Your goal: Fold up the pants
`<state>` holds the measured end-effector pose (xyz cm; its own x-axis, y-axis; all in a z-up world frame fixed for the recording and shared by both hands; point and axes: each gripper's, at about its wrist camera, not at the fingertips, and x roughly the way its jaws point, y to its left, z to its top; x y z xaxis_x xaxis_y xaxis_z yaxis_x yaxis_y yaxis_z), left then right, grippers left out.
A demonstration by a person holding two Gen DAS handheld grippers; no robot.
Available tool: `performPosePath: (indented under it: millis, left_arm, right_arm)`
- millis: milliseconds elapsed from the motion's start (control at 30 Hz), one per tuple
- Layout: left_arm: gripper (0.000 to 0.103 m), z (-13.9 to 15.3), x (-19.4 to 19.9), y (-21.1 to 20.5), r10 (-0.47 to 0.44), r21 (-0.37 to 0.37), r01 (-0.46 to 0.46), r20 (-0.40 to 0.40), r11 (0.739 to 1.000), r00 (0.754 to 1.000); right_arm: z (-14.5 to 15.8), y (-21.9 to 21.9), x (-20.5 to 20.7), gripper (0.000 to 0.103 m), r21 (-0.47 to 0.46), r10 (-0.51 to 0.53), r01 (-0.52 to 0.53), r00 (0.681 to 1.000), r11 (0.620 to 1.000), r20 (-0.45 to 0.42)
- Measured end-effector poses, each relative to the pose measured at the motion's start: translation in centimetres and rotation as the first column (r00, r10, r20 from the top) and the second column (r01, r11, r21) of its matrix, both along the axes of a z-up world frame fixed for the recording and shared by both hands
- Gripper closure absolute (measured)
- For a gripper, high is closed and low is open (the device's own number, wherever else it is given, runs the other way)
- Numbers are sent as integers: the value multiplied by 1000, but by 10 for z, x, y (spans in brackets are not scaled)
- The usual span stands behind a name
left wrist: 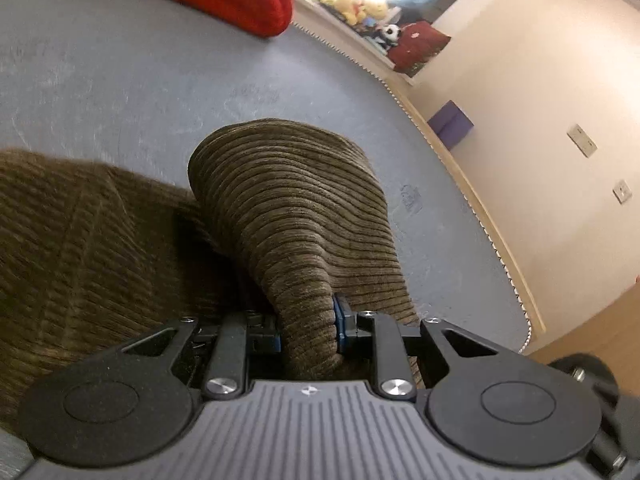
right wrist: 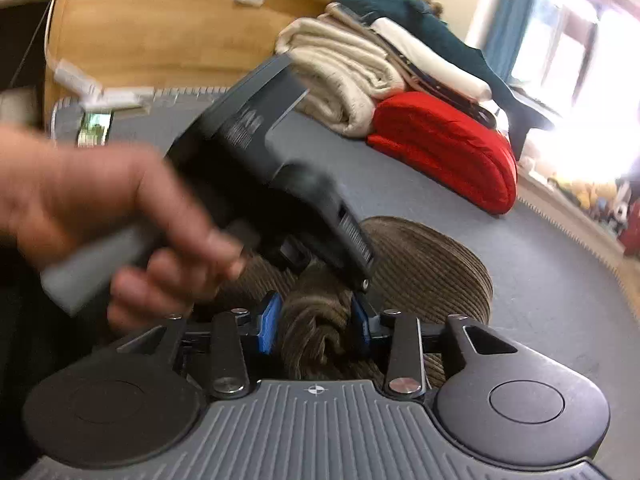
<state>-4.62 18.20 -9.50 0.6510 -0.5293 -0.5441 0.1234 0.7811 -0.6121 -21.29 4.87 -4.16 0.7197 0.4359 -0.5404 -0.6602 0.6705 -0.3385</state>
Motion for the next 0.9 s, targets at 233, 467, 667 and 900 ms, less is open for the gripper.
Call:
performPosePath:
  millis: [233,467,667,900]
  left_arm:
    - [83,22,-24,34,80,69,-80,3,994,997]
    - [84,79,-43,70,133,150,-133,5,980,991]
    - [81,96,-35,160,202,198,-199,7,960,979]
    - [24,15,-9,246,355,98,-341,-300,935,885]
  right_arm:
    - [43,-18,11,50,284,39,-11,995,959,-93]
    - [47,-44,53,45,399,-152,232,963,887,-222]
    - [21,-46,77,43,382,-224,364,905,850,-363]
    - [-24,-46,103,35,310,-265,484,797,819,-543]
